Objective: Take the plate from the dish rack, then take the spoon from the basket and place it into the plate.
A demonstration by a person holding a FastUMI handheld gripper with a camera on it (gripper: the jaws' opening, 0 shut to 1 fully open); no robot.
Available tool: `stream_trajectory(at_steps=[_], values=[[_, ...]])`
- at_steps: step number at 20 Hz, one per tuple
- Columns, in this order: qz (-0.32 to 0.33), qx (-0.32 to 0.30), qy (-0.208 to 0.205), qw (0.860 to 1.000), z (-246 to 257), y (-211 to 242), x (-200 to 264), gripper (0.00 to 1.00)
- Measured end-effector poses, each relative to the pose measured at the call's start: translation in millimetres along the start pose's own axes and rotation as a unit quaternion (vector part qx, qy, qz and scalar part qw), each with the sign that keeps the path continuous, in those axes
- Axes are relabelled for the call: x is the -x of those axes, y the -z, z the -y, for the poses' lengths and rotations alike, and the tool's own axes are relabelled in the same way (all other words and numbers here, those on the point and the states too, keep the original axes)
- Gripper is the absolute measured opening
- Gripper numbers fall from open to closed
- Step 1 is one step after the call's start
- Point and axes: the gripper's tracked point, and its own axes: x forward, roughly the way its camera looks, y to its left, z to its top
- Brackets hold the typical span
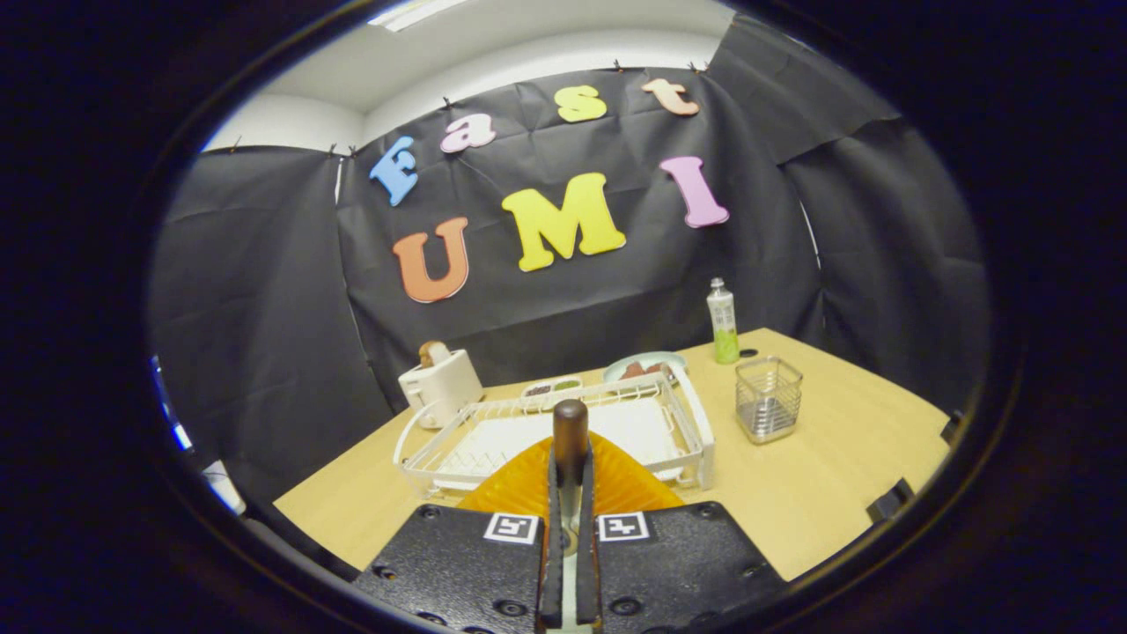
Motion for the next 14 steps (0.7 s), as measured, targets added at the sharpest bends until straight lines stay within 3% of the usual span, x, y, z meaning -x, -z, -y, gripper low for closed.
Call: stream_trajectory(at_steps=[7, 14], values=[[-0.036, -0.025, -0.030, 0.999, -20.1, 28.4, -4.2, 0.16], [0.048, 0.043, -0.007, 0.998, -6.8, -18.4, 15.6, 0.64]])
